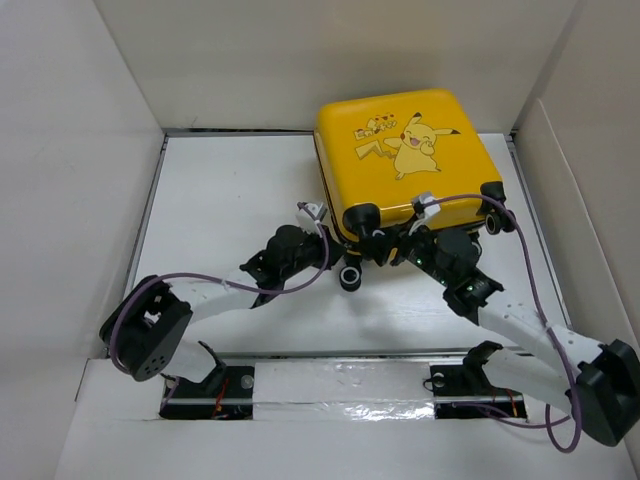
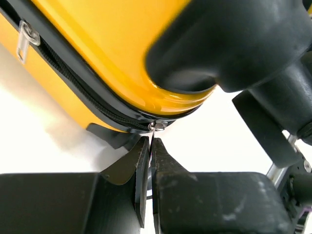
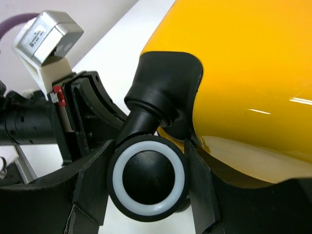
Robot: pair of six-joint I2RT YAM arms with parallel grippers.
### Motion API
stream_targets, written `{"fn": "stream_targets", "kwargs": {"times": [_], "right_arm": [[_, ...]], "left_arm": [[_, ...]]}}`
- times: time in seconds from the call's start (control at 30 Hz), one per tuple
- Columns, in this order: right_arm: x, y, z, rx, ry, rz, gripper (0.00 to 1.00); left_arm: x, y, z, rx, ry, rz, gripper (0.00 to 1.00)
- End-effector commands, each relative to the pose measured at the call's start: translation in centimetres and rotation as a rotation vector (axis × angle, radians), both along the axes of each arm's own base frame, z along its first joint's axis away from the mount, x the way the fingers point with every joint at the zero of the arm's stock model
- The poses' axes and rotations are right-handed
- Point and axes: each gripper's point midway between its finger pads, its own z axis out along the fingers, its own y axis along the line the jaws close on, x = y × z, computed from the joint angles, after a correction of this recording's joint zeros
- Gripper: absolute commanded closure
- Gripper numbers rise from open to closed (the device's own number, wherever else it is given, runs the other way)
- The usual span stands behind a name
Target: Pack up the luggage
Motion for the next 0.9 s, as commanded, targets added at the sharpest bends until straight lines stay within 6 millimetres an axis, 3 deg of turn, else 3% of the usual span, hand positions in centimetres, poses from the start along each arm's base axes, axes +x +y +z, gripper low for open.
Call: {"fn": "stream_targets", "kwargs": {"times": [0.0, 0.3, 0.4, 0.63, 0.7, 0.73, 0.77, 0.87], "right_arm": [[-2.0, -1.7, 0.7, -0.04, -0.018, 0.01, 1.0], [-3.2, -2.9, 0.1, -0.063, -0.011, 0.02, 1.0], [-3.9, -2.8, 0.4, -0.07, -0.018, 0.053, 1.0], [-5.2, -1.2, 0.4, -0.084, -0.018, 0.148, 1.0], [-5.7, -0.4, 0.5, -0.084, -0.019, 0.183, 1.0], [-6.5, 0.8, 0.4, -0.085, -0.018, 0.227, 1.0], [-7.0, 1.6, 0.7, -0.076, -0.021, 0.251, 1.0], [-9.0, 5.3, 0.6, -0.088, -0.016, 0.35, 1.0]], "left_arm": [[4.4, 6.7, 1.2, 0.101, -0.107, 0.342, 1.0], [6.5, 14.2, -1.4, 0.236, -0.03, 0.652, 1.0], [7.3, 13.8, -1.3, 0.209, -0.035, 0.634, 1.0], [11.6, 14.4, 0.9, 0.122, -0.009, 0.736, 1.0], [11.4, 14.4, 1.8, 0.054, 0.015, 0.747, 0.78], [10.6, 14.9, 3.2, 0.003, -0.01, 0.757, 0.63], [10.0, 15.1, 4.0, -0.036, -0.019, 0.759, 0.41], [7.1, 16.4, 7.7, -0.194, -0.07, 0.767, 0.21]]}}
